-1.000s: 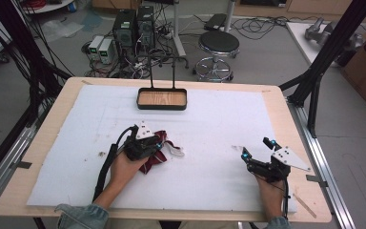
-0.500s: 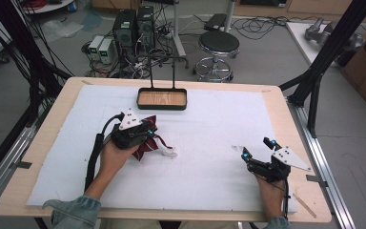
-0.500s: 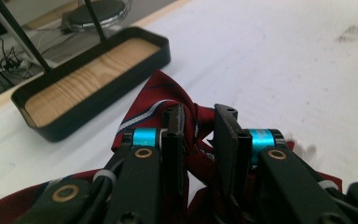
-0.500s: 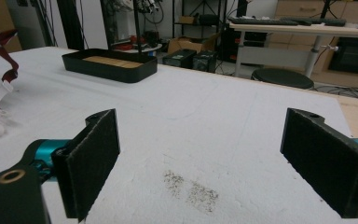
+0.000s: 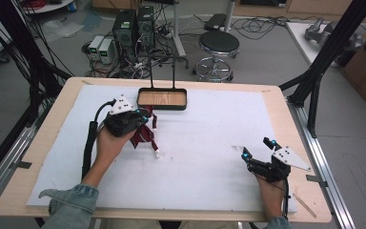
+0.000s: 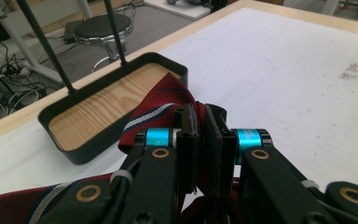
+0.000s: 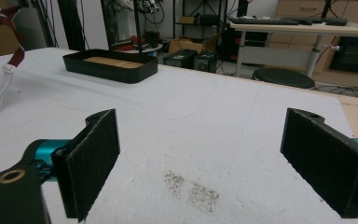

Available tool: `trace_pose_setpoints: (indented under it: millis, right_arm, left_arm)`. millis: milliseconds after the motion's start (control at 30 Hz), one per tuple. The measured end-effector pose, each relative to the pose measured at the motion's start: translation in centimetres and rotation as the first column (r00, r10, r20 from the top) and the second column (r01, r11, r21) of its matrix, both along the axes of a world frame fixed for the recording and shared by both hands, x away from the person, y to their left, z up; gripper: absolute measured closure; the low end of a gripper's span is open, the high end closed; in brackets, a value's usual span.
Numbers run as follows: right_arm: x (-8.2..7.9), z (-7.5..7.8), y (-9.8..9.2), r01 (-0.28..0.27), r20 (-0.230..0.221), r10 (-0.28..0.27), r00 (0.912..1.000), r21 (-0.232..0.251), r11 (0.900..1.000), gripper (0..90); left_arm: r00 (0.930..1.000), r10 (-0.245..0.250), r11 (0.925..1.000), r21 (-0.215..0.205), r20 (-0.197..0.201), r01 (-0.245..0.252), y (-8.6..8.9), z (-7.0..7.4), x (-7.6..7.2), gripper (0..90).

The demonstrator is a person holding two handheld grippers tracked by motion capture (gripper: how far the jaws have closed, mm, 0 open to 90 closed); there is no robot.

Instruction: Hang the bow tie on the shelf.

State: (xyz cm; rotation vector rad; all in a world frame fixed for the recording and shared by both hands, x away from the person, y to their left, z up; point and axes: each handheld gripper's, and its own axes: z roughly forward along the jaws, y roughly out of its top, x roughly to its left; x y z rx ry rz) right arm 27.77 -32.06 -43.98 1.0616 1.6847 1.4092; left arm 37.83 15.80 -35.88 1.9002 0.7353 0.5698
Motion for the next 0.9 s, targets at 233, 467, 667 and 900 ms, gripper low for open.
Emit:
trace_pose_setpoints:
  millis: [233,467,667,900]
  right_arm:
    - [0.0,0.0,0.0,0.002,-0.005,-0.002,1.0,0.003,1.0,10.8]
    - [0.0,0.0,0.0,0.0,-0.004,0.0,1.0,0.003,1.0,10.8]
    - [0.0,0.0,0.0,-0.001,-0.004,0.001,1.0,0.003,1.0,10.8]
    - [0.0,0.0,0.0,0.0,-0.005,0.0,1.0,0.004,1.0,10.8]
  left_arm:
    - [0.9997,0.005,1.0,-0.007,0.023,-0.004,0.5,2.1,1.2,83.8]
    - [0.9984,0.022,0.9995,-0.024,0.052,-0.02,1.5,4.6,2.9,83.9]
    - [0.9968,0.052,0.9976,-0.048,0.06,-0.049,2.4,6.0,4.4,83.9]
    - [0.9935,0.086,0.9955,-0.046,0.075,-0.083,3.2,7.4,6.5,83.8]
